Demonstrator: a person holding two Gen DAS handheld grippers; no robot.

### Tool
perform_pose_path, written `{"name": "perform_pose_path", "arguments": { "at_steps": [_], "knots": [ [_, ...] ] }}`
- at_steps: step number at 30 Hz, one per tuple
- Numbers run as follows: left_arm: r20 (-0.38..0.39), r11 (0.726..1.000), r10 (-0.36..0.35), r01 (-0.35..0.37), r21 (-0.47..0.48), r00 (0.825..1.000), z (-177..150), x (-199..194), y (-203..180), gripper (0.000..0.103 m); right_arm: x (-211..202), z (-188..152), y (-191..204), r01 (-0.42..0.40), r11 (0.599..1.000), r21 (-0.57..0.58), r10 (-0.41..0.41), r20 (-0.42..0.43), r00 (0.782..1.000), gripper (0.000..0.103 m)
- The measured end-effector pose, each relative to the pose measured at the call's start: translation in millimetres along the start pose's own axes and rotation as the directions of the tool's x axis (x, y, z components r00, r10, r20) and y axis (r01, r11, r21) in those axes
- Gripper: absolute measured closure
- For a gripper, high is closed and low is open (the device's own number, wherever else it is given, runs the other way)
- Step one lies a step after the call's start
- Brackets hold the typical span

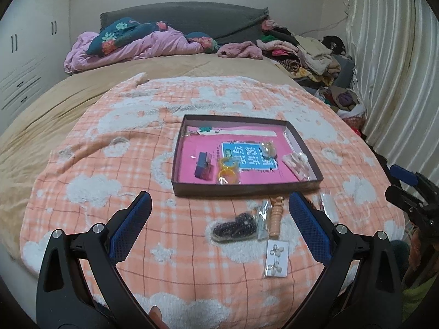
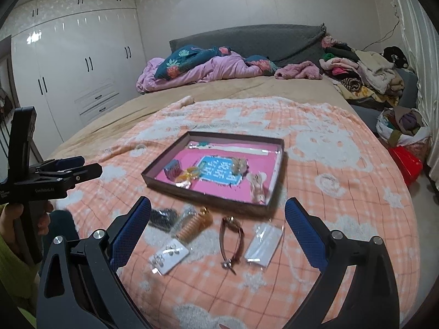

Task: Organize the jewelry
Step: 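Withdraw both open tools from the box toward the remaining jewelry, then grasp the brown-strap watch with right tool while left grasps the bow earring card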

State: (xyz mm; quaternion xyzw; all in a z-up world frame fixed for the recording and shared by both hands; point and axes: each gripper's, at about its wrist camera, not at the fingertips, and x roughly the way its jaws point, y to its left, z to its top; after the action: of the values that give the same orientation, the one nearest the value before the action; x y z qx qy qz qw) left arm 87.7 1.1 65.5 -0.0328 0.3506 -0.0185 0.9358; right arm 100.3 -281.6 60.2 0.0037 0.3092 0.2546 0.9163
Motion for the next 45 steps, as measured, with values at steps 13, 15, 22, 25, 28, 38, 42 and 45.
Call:
{"name": "perform_pose_path", "arguments": {
  "at_steps": [13, 15, 22, 25, 28, 38, 42, 45],
  "knots": [
    [-0.054, 0.999, -0.017, 0.019, 0.045, 0.998, -22.1, 13.0, -3.0, 0.01, 8.5, -27.4, 2.8, 0.016, 1.0, 0.001, -0.016, -0.083, 0.996, 0.006],
    [-0.068, 0.998, -0.02, 0.024, 0.056, 0.998, -26.3, 17.5, -4.5, 0.01, 13.6, -29.2, 3.0, 0.012, 1.0, 0.007, -0.011, -0.096, 0.995, 0.006],
    [-0.107, 0.997, -0.036, 0.044, 0.069, 0.994, -38.0, 33.5, -4.3, 0.01, 25.6, -31.0, 6.4, 0.002, 1.0, -0.009, -0.003, -0.117, 0.993, 0.006],
    [-0.13, 0.996, -0.053, 0.062, 0.065, 0.99, -44.3, 41.3, -5.5, 0.01, 30.6, -32.3, 5.2, 0.004, 1.0, -0.007, -0.005, -0.13, 0.991, 0.006],
    [-0.169, 0.992, -0.09, 0.104, 0.071, 0.981, -54.8, 52.1, -12.5, 0.01, 34.2, -33.1, 3.3, 0.006, 1.0, -0.007, -0.007, -0.136, 0.991, 0.006],
    [-0.276, 0.966, -0.199, 0.236, 0.106, 0.94, -86.6, 80.2, -43.0, 0.027, 64.0, -33.1, -2.6, -0.014, 1.0, -0.007, 0.013, -0.192, 0.981, 0.019],
    [-0.289, 0.96, -0.211, 0.254, 0.121, 0.934, -90.9, 86.6, -52.4, 0.031, 82.7, -33.2, -3.4, -0.028, 0.999, -0.016, 0.023, -0.226, 0.974, 0.025],
    [-0.289, 0.956, -0.224, 0.267, 0.123, 0.931, -92.7, 89.3, -55.0, 0.037, 97.5, -32.7, -5.2, -0.037, 0.999, -0.018, 0.032, -0.254, 0.967, 0.031]
  ]
}}
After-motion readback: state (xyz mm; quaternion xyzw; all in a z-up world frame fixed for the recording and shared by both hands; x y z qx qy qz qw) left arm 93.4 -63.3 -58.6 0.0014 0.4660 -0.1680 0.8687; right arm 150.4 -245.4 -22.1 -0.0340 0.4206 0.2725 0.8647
